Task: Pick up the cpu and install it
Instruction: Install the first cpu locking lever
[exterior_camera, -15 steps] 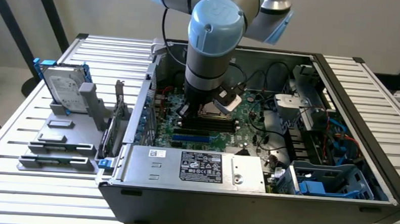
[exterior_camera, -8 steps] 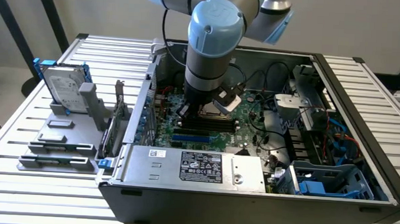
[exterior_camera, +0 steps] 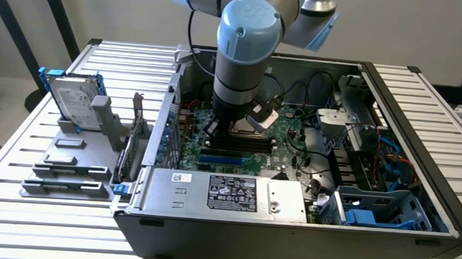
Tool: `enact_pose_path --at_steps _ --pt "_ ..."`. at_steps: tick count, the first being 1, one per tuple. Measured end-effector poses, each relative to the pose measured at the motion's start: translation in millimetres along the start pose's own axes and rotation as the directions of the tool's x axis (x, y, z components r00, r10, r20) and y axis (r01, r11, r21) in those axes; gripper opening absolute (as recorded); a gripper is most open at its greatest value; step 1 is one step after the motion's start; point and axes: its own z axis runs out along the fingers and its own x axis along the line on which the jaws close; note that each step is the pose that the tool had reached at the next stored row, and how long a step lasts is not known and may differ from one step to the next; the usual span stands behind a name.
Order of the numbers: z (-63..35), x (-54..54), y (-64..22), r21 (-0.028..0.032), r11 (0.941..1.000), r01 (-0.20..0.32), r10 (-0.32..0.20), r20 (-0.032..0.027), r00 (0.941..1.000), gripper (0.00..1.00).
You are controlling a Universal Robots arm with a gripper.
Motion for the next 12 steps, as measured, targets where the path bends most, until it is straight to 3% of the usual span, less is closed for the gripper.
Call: enact_pose_path --at_steps 3,6,8,12 --pt "0.2 0.5 -0.1 -0.0047 1.0 0.0 0.0 0.0032 1.0 0.11" --pt "-0.5 0.7 -0.4 -0.0056 1.0 0.0 0.0 0.0049 1.0 0.11" --pt "-3.8 0.3 -0.6 -0.0092 1.0 -0.001 0.001 0.0123 0.9999 0.11" --pt "-5.0 1.7 -1.8 -0.0075 1.0 -0.001 0.001 0.0101 0.9999 0.11"
